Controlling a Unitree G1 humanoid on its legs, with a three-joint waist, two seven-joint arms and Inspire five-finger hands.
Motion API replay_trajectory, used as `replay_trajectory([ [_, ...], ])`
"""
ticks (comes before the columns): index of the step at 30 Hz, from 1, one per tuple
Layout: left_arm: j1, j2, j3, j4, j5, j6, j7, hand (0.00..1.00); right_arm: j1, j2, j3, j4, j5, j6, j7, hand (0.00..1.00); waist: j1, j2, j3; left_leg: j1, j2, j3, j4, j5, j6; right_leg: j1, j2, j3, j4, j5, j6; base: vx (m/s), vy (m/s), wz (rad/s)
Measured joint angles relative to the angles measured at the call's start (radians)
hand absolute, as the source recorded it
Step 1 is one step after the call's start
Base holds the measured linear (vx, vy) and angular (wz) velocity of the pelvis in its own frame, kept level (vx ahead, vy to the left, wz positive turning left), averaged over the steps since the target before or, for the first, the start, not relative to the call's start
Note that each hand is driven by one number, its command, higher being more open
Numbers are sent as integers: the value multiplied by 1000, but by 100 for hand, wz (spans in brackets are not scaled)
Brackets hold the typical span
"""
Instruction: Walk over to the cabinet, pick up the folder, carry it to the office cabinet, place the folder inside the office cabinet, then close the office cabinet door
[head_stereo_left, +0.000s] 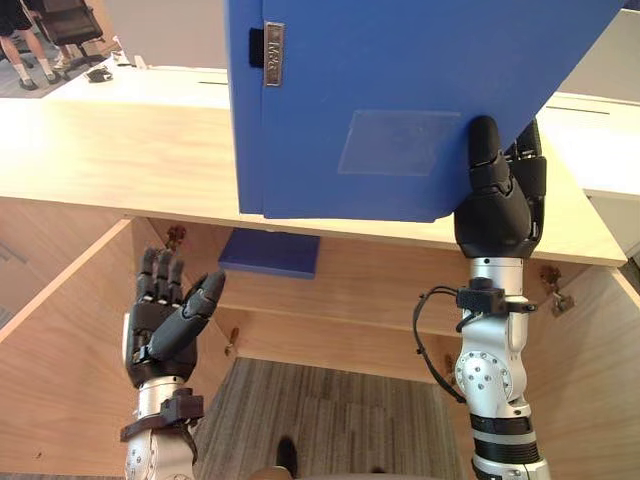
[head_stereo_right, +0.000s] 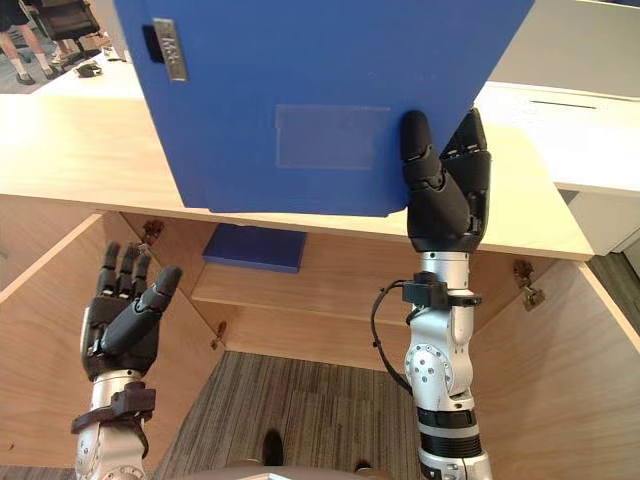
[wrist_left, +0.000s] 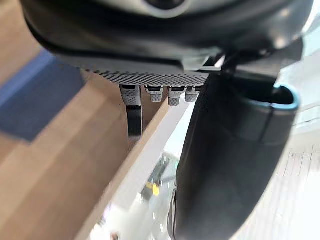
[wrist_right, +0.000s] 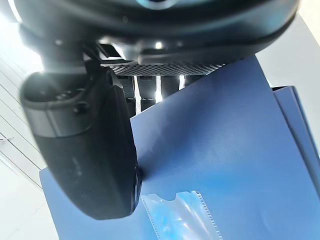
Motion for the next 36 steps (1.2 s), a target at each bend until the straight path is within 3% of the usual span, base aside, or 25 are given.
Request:
replay_trajectory([
  [8, 25, -32, 71, 296, 137, 4, 54, 100, 36, -2, 16, -2, -24, 0, 0, 0, 4, 0, -2, -2, 1, -1, 0, -2, -3, 0, 0, -3, 0, -10, -8, 0, 0, 0],
  [15, -41, 6, 71, 840, 378, 63, 45, 100, 121, -112, 242, 25, -157, 22, 35, 0, 1, -1, -2, -25, 15, 19, 0, -3, -4, -36, 5, 19, 2, -2, 2, 9, -7, -9],
  [18, -91, 52, 35, 1051, 455, 80, 37, 100, 119, -165, 367, 129, -242, 43, 61, 0, 3, -5, 5, -48, 26, 40, 5, -3, -6, -78, 10, 43, 13, 4, -2, 2, -1, -24],
  [19, -123, 58, 24, 1110, 479, 80, 38, 100, 110, -178, 413, 194, -299, 59, 66, 0, 5, -2, 36, -65, 32, 52, 7, -2, -10, -109, 15, 54, 37, 2, -5, -21, 0, -19],
  [22, -222, 87, -4, 1159, 488, 78, 36, 100, 47, -192, 471, 333, -363, 94, 66, 0, 5, -1, 130, -166, 48, 60, 90, -15, -14, -216, 20, 68, 117, -5, -13, -114, -5, -15],
  [25, -347, 113, -32, 1183, 521, 68, 44, 100, -38, -218, 514, 427, -465, 136, 42, 0, 5, 22, 246, -291, 73, 64, 236, -60, -9, -319, 33, 82, 201, -13, -15, -147, -15, -14],
  [27, -401, 120, -50, 1182, 537, 64, 46, 100, -70, -221, 526, 457, -524, 140, 26, 0, 2, 37, 289, -365, 83, 59, 307, -80, -9, -391, 34, 84, 269, -33, -15, -158, 3, -5],
  [32, -506, 125, -106, 1179, 542, 55, 65, 100, -173, -217, 479, 593, -544, 163, -20, 0, 4, 64, 337, -552, 95, 31, 454, -111, -7, -587, 29, 74, 455, -95, -23, -135, -19, 8],
  [36, -551, 110, -110, 1089, 532, 50, 82, 100, -258, -150, 344, 595, -430, 164, -82, 0, 17, 82, 369, -723, 108, 24, 575, -144, -2, -769, 16, 57, 615, -163, -34, -107, -54, 8],
])
